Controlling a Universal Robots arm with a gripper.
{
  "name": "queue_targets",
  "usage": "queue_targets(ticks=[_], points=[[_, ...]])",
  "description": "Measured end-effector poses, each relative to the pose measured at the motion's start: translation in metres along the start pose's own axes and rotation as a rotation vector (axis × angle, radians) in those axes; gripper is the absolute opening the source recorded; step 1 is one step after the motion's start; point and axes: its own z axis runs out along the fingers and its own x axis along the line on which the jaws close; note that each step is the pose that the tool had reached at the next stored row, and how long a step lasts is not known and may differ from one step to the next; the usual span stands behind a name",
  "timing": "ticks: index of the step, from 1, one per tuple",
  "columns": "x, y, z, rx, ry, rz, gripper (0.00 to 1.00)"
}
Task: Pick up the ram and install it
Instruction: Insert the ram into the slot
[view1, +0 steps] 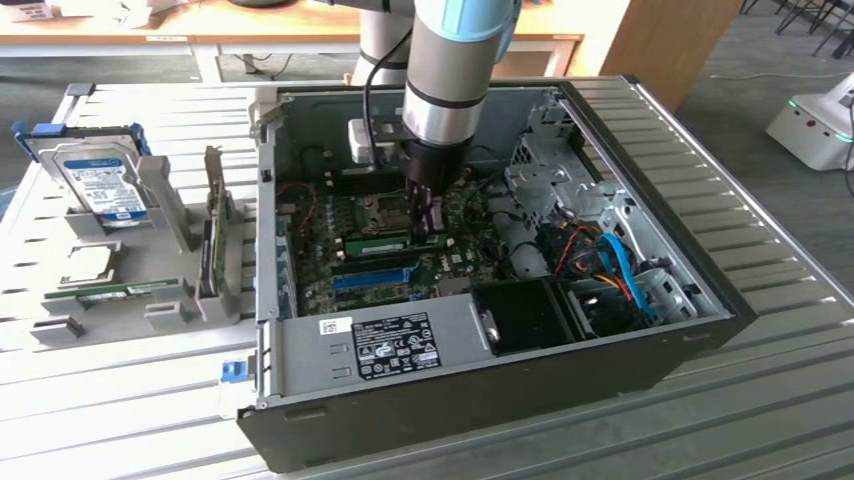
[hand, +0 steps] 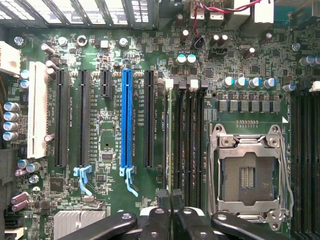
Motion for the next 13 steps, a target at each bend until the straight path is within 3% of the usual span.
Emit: queue_targets(ticks=[1, 13], points=[[0.0000, 0.0000, 0.0000, -0.0002, 0.0000, 0.000, 0.19], [0.0000, 0.0001, -0.0013, -0.0003, 0.0003, 0.000, 0.19]])
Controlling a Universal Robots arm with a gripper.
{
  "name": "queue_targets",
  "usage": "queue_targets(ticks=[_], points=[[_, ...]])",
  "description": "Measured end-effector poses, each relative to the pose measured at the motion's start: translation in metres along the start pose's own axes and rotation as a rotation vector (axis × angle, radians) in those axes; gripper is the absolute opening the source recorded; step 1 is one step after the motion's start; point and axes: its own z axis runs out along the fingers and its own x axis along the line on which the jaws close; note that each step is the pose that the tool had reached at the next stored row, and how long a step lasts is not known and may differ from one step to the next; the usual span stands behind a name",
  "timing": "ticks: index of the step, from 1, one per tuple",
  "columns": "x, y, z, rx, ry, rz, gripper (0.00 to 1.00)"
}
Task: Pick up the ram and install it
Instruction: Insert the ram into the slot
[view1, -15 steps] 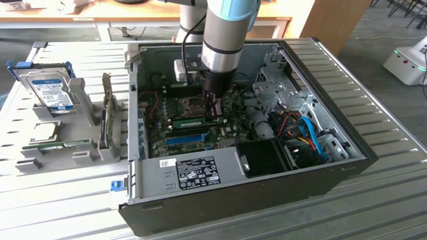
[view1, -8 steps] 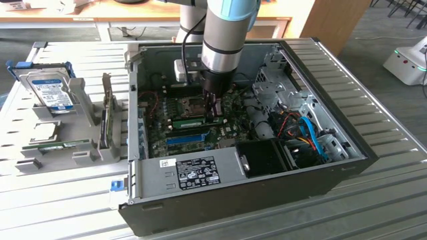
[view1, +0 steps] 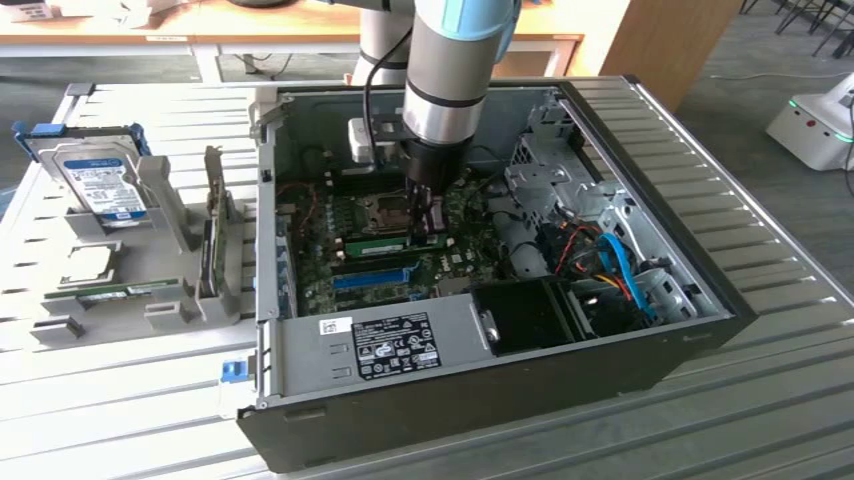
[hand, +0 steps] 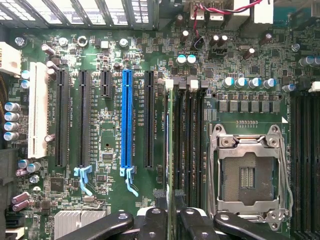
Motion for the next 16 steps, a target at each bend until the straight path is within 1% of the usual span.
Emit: queue_targets(ticks=[16], points=[[-0.0001, 0.0003, -0.0075, 0.0000, 0.0000, 0.000, 0.19]])
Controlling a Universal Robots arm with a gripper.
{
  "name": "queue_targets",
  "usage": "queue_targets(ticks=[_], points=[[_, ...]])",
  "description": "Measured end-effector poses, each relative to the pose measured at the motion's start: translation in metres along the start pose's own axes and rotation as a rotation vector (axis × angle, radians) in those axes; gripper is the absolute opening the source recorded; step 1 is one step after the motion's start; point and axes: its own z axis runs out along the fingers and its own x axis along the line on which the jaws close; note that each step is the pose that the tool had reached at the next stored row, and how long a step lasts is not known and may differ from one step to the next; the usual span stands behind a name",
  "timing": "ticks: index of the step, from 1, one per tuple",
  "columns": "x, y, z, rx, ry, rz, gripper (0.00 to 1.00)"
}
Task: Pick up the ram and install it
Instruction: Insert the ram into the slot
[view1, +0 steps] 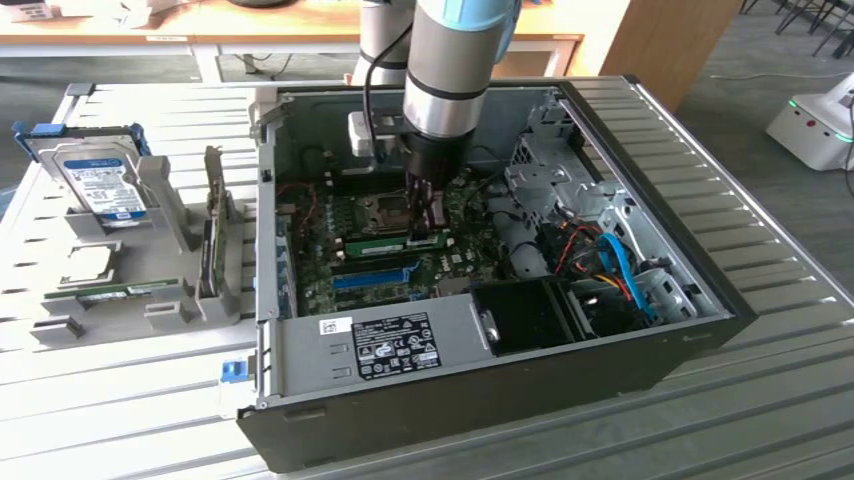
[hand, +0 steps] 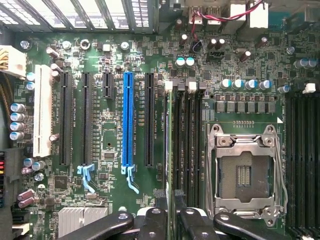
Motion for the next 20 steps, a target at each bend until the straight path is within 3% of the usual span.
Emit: queue_targets(ticks=[20], points=[[0.000, 0.0005, -0.0156, 0.0000, 0.0000, 0.000, 0.19]])
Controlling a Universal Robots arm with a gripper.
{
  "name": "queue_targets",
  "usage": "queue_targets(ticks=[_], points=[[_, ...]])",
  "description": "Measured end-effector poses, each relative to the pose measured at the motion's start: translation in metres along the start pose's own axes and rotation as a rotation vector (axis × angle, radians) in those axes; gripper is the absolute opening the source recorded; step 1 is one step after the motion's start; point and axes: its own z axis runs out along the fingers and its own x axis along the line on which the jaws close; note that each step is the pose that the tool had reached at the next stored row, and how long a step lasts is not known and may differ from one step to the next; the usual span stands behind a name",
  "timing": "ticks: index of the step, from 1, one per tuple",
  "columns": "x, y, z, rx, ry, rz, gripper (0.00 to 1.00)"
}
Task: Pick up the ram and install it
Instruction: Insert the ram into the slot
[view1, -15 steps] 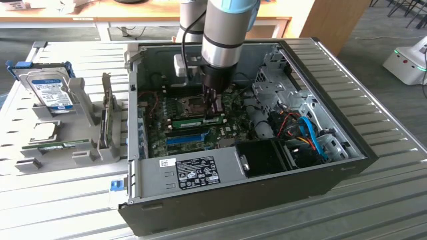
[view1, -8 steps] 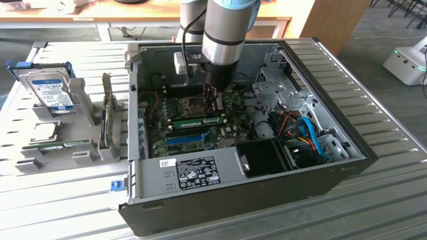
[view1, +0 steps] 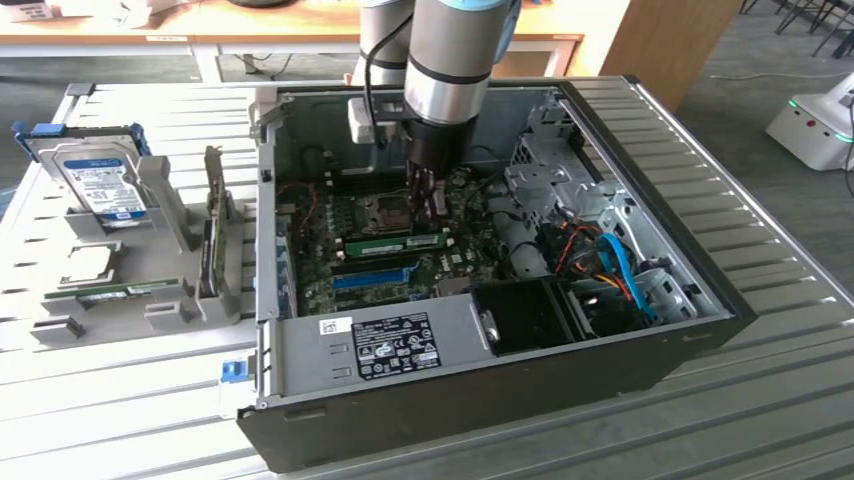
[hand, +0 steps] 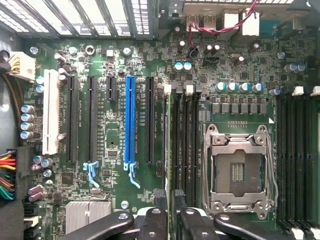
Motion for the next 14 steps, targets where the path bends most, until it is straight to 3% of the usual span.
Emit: queue_targets(ticks=[14], points=[[0.000, 0.0005, -0.0149, 0.0000, 0.0000, 0.000, 0.19]])
